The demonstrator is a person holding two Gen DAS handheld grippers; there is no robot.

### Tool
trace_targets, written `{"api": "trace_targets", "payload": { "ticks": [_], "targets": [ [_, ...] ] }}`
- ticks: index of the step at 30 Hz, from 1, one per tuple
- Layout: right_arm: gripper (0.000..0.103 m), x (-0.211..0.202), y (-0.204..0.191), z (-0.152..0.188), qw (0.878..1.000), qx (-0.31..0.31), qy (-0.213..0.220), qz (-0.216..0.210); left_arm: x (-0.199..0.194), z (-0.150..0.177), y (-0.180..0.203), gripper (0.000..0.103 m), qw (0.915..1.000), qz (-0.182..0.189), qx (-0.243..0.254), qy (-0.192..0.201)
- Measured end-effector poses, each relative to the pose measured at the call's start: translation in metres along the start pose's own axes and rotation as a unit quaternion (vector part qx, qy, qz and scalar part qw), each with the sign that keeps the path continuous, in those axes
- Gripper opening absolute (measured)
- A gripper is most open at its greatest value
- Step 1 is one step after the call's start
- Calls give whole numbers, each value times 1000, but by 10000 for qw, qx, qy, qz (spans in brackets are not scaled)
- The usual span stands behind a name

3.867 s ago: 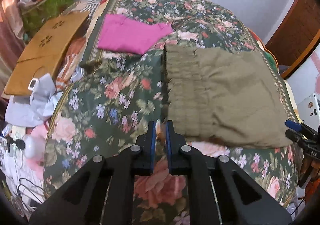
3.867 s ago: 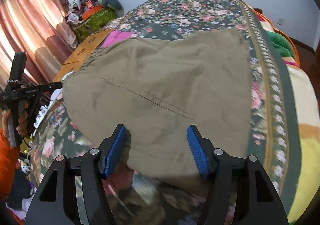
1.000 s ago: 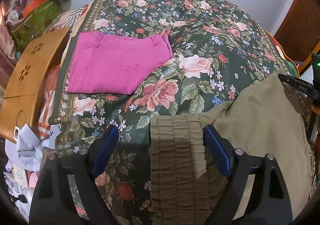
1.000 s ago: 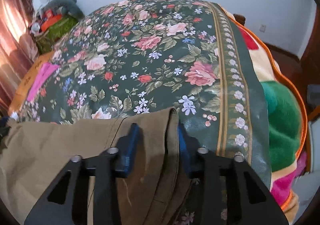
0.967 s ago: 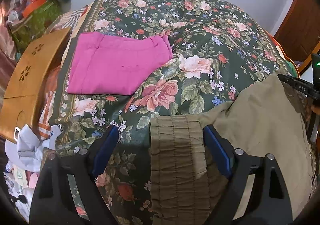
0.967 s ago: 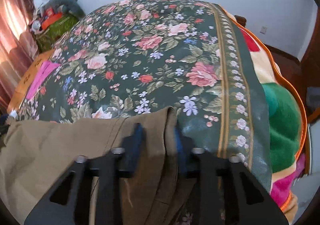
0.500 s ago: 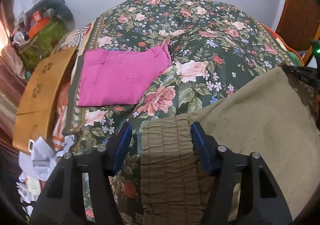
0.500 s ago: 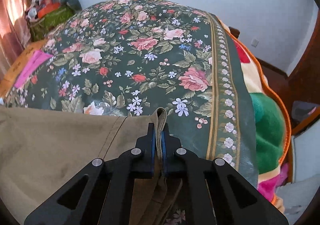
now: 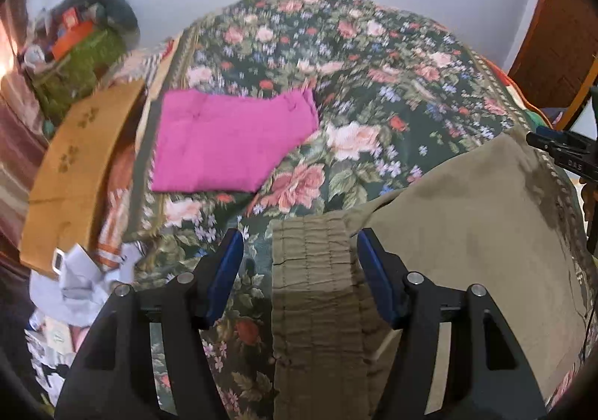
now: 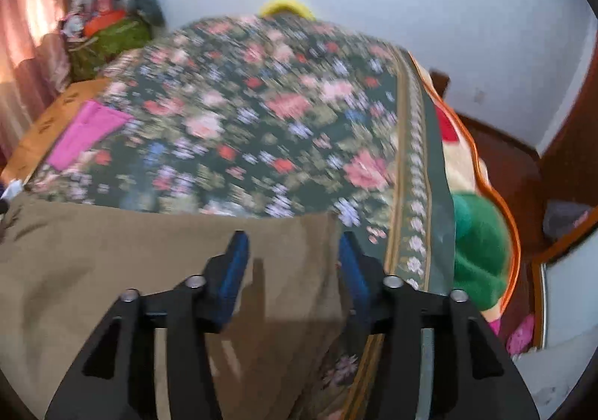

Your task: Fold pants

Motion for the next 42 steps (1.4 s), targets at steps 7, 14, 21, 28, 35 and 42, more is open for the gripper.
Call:
{"api": "trace_targets", "payload": {
  "ticks": [7, 14, 21, 28, 35, 42],
  "targets": [
    [79, -24, -58, -17, 9948, -87, 250, -986, -15, -12, 17, 89, 9999, 143, -3, 97],
    [79, 8, -116, -13, 9770, 69, -387, -2098, 15, -3, 25, 90, 9985, 246, -24, -479],
    [79, 40, -147, 14, 9657, -232, -1196, -2293, 47, 22, 15, 94, 9946, 258, -74, -1000],
    [83, 17, -131, 33, 9671, -160, -1231, -2220, 35, 32, 5, 97, 9956, 224, -226, -881],
    [83, -16, -116, 65, 9770, -184, -1112, -1810, 6, 49, 6, 97, 9979, -34, 28, -652],
    [84, -47, -99, 96, 9822, 174, -995, -1585, -22, 74, 8, 97, 9985, -131, 170, -497]
  ]
}}
Point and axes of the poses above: each gripper's, at about its wrist camera, not at the fingertips, and x roughly the way its jaws point, y to its right, z to its underside, the point moved 3 cm from there along x, roughly the way its jaws point, and after that the axes turned 6 degrees about -x, right-handed, at the moved point
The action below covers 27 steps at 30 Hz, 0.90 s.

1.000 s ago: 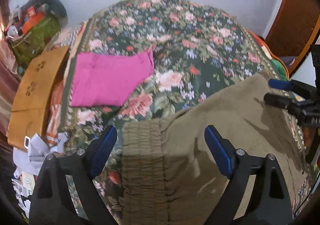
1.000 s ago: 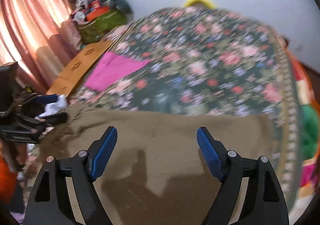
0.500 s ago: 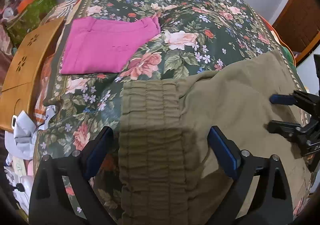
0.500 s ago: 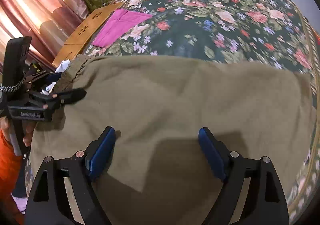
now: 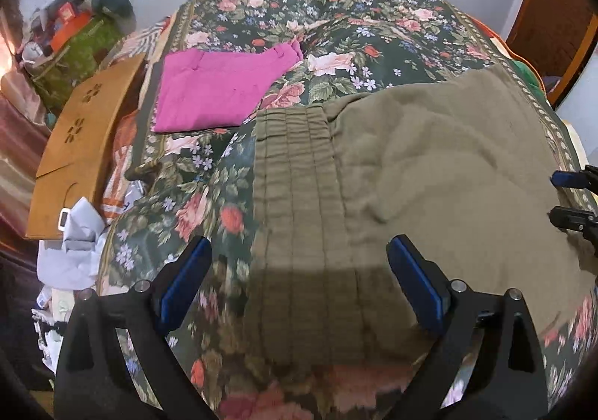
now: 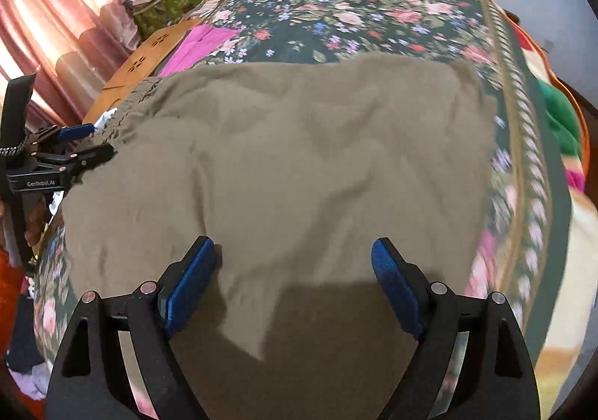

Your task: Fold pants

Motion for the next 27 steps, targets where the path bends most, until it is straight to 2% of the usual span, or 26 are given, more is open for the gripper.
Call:
{"api": "trace_targets", "payload": {
  "ticks": [8, 14, 19, 22, 24, 27],
  "targets": [
    [85, -26, 4, 42, 9990, 331, 205, 229, -21, 19, 0, 97, 9998, -66, -126, 148],
    [86, -33, 9, 56, 9976, 488, 309, 376, -34, 30, 1, 97, 9996, -127, -168, 211],
    [86, -37, 8, 55, 9971, 499, 331, 467, -44, 37, -3, 97, 9994, -163, -285, 141],
    [86, -47, 1, 47, 9968, 348, 504, 509, -55, 37, -6, 97, 9987, -210, -414, 206],
    [86, -57, -7, 37, 9958, 226, 736, 504, -65, 36, -9, 97, 9977, -120, -602, 300],
    [86, -66, -19, 25, 9932, 57, 1058, 488, -77, 34, -11, 97, 9941, 216, -997, 378]
  ]
}}
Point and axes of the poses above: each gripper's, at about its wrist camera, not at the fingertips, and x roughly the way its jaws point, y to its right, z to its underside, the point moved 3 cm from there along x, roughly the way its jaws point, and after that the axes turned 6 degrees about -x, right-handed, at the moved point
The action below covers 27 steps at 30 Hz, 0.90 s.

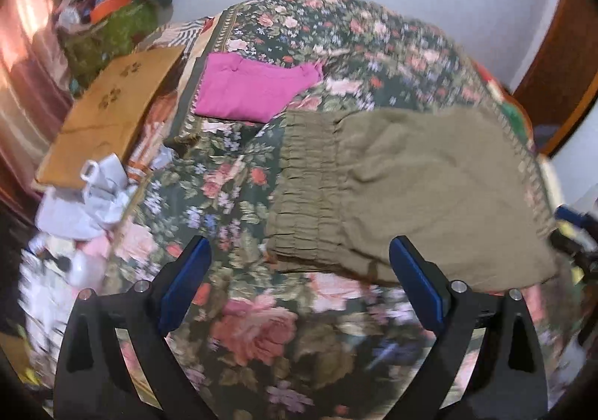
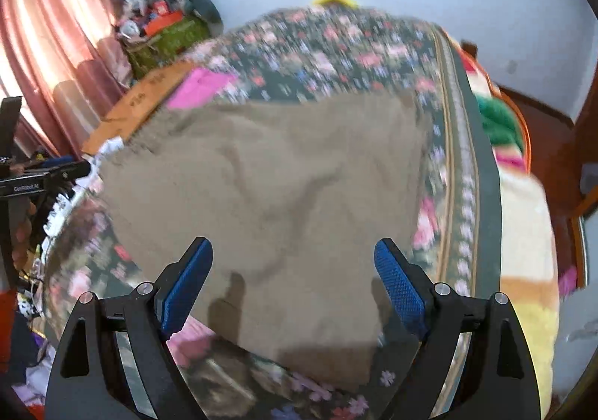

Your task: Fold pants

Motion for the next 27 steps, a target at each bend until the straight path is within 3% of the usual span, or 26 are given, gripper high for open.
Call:
{"api": "trace_targets", "payload": {
  "ticks": [5, 10, 12, 17, 22, 27],
  "targets": [
    [86, 9, -23, -12, 9995, -236, 211, -84, 2, 9, 8, 98, 9971, 597, -375, -282],
    [86, 41, -31, 3, 9986, -501, -152, 51, 20, 27, 17, 98, 9931, 820, -482, -681],
    [86, 46, -28, 9, 9992, -345, -198, -41, 27, 32, 18, 98, 9899, 979, -578, -846],
    [86, 45, -19, 13, 9992, 19, -293, -287, 36, 36, 10, 98, 9777, 1514, -1016, -1044],
    [86, 46, -23, 15, 9991, 27, -295, -298, 53, 25, 2, 99, 9532, 2243, -1553, -1303],
    [86, 45, -22, 19, 9986, 126, -306, -407, 72, 11, 3, 99, 9431, 2453, -1716, -1446]
  ]
}}
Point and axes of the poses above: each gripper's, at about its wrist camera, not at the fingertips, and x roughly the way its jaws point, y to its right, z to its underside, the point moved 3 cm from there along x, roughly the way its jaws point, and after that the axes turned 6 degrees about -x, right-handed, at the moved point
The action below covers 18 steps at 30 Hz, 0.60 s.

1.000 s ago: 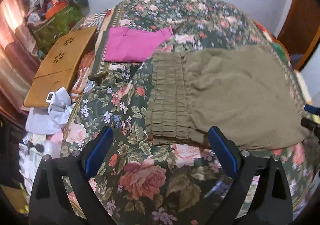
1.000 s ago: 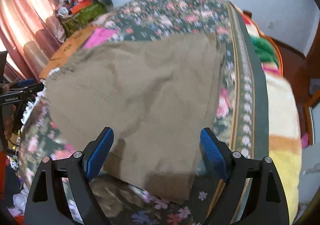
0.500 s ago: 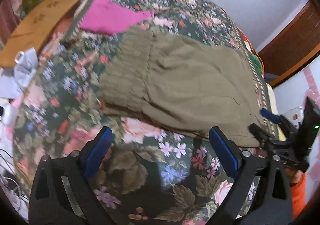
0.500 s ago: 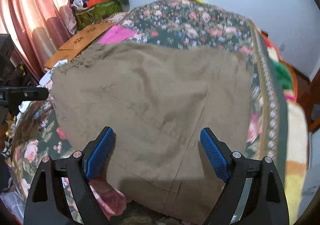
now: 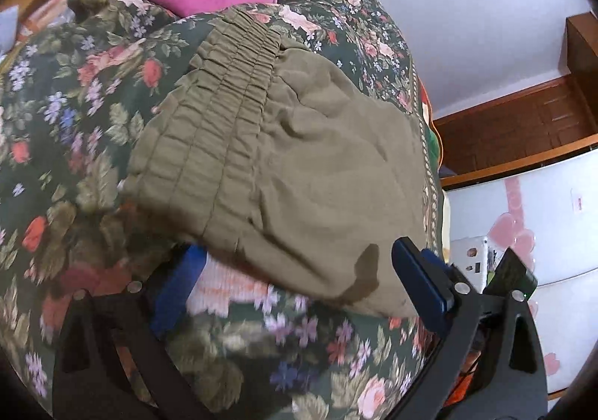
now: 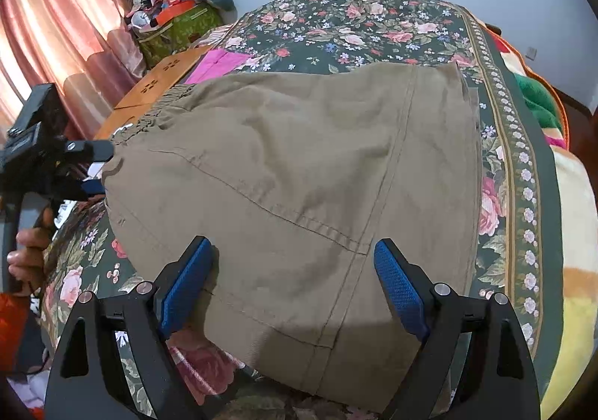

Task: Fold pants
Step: 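Grasp the waistband with the left tool and lift it up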

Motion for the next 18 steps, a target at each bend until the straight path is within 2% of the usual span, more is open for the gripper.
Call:
{"api": "trace_targets", "payload": {
  "ticks": [3, 5, 7, 10, 15, 18],
  "targets": [
    [86, 1, 2, -2, 9999, 58, -20, -80, 6, -8, 3, 98, 10000, -47, -43, 20],
    [86, 0, 2, -1, 9999, 82, -27, -116, 6, -14, 2, 81, 9994, -260, -136, 172],
    [86, -1, 2, 0, 9999, 81, -23, -114, 2, -18, -1, 43, 9977, -552, -164, 370],
    [86, -3, 2, 0, 9999, 67, -15, -90, -6, -16, -4, 34, 9973, -488, -172, 517],
    [86, -12, 5, 2, 10000, 45, 1, 22, -36, -1, 12, 33, 9873, -1072, 595, 1010],
    [86, -18, 8, 7, 10000, 26, -18, 81, -63, 7, 21, 33, 9659, -1777, 1079, 1546]
  ]
}}
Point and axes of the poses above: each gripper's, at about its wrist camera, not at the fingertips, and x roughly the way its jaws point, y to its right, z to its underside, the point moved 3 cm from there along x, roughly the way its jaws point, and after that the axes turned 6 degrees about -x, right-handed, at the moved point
